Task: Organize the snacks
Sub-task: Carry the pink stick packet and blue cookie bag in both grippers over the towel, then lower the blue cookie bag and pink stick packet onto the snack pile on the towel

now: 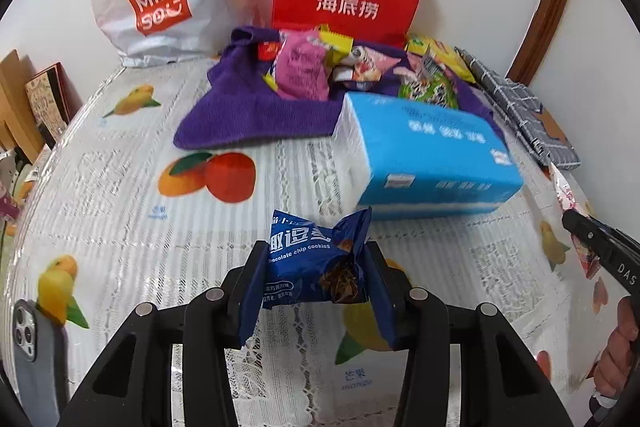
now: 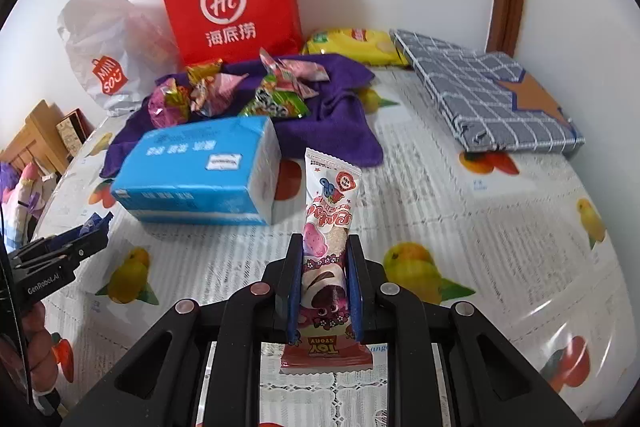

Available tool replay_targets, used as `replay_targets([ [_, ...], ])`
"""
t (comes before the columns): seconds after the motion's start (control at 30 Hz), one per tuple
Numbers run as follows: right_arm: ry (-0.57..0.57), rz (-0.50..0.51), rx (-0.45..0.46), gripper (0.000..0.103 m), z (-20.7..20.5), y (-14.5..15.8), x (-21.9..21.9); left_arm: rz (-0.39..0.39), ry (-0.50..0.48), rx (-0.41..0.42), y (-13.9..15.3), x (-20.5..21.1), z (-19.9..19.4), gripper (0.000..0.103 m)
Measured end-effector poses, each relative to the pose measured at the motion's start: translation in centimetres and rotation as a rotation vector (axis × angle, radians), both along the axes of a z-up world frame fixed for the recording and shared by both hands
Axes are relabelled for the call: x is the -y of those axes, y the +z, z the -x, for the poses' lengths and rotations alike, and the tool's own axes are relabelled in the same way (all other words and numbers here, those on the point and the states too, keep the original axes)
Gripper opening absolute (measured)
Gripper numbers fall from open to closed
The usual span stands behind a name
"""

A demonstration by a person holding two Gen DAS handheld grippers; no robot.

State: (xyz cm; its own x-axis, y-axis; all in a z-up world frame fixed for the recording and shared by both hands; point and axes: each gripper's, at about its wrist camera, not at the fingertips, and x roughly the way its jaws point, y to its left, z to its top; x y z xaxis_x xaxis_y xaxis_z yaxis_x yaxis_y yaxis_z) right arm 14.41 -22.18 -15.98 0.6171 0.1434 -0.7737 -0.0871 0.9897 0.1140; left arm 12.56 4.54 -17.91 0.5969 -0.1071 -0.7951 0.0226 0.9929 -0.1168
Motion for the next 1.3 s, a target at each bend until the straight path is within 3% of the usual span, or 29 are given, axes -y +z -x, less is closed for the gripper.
replay_targets([
  [0.47,0.019,0.014,0.082,0.02,-1.2,5.3,-0.5,0.054,-0.027,0.071,7.4,0.3,-1.7,0.044],
  [0.63,0.029,0.042,0.133,0.02,-3.6,8.4,-1.3,0.046,0.001,0.085,10.2,0.2,-3.9,0.044],
  [0.87,0.078,0.031,0.222,0.02,-7.6,12.4,-2.8,0.024,0.035,0.167,14.7,-0.1,-7.5,0.044],
  [1.07,0.118,0.01,0.258,0.02,-12.2,14.2,-4.3,0.015,0.051,0.194,16.4,-0.4,-11.4,0.044],
  [1.3,0.127,-0.003,0.229,0.02,-17.2,13.6,-5.0,0.026,0.067,0.164,16.4,-0.8,-16.6,0.045],
])
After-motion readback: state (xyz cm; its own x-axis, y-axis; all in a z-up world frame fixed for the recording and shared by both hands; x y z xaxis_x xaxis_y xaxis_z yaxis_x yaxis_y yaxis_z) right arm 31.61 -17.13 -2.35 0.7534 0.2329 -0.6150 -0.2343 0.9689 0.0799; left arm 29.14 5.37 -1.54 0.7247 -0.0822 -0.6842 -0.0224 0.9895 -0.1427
